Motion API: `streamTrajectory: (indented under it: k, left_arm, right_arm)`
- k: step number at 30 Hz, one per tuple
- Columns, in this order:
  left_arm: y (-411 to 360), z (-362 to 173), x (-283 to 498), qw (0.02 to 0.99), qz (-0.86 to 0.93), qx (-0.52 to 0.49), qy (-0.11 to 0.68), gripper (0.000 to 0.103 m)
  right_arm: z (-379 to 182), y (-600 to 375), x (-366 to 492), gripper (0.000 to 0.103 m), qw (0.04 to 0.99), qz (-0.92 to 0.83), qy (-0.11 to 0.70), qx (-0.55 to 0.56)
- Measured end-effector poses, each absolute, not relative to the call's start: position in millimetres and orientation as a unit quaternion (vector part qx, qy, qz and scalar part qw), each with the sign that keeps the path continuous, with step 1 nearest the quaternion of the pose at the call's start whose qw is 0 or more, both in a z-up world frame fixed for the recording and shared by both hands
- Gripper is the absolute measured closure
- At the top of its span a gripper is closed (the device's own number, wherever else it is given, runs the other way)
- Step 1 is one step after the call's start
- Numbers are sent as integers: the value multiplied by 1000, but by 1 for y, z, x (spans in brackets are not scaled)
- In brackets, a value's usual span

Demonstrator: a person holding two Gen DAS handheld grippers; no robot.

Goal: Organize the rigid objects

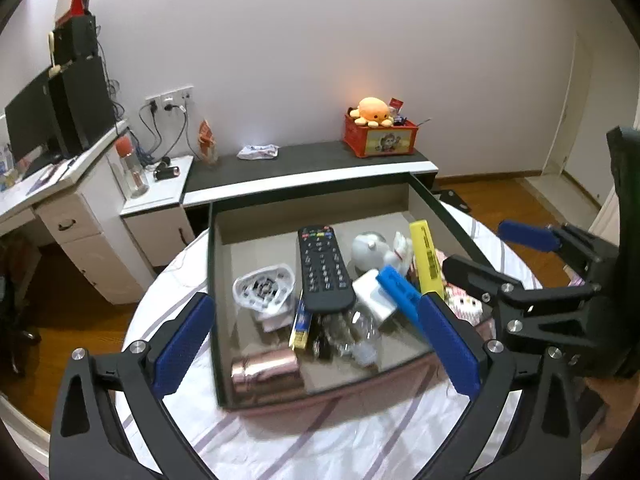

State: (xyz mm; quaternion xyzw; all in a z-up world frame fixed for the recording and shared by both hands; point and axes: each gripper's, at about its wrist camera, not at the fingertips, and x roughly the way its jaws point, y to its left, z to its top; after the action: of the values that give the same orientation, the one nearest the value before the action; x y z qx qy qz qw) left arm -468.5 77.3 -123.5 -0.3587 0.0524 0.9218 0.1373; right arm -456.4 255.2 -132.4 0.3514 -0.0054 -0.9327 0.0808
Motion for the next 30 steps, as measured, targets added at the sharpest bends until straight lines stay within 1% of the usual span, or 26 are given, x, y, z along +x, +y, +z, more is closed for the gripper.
streamTrajectory:
  k: [1,2,3,7,11,13,17,19,22,28,30]
  left_arm:
    - [75,-123,-463,133,923,-358,53,0]
    - [73,-121,-454,133,925,-353,53,0]
    - [71,-118,-447,130,927,-348,51,0]
    - [57,-104,-410,102,941,-322,36,0]
    - [48,-89,-371,61,956,-284,47,0]
    - [43,-80,-350,65,960,-267,47,0]
    - [34,-63,-312,98,966,-237,20,0]
    - [35,-55,-294,104,970,-221,23,0]
    - [34,-39,-267,88,979,-182,33,0]
    - [25,-12,-220,70,989,-125,28,0]
    - [23,-6,-205,78,991,-109,27,0]
  right_arm:
    - [-130,254,-450,10,77,-934,-1,349]
    - [-129,254,-446,1,72,-935,1,347]
    - [-128,255,-442,0,66,-936,3,345]
    - [-122,254,-420,0,79,-938,-7,338]
    - [-105,250,-386,0,72,-950,-8,304]
    - [-94,247,-368,0,73,-956,-9,285]
    - [-71,240,-326,0,65,-968,-2,243]
    - [-62,237,-307,0,62,-972,1,225]
    - [-48,229,-276,0,57,-978,8,198]
    - [-23,219,-231,0,59,-986,11,156]
    - [-15,214,-218,0,65,-988,10,143]
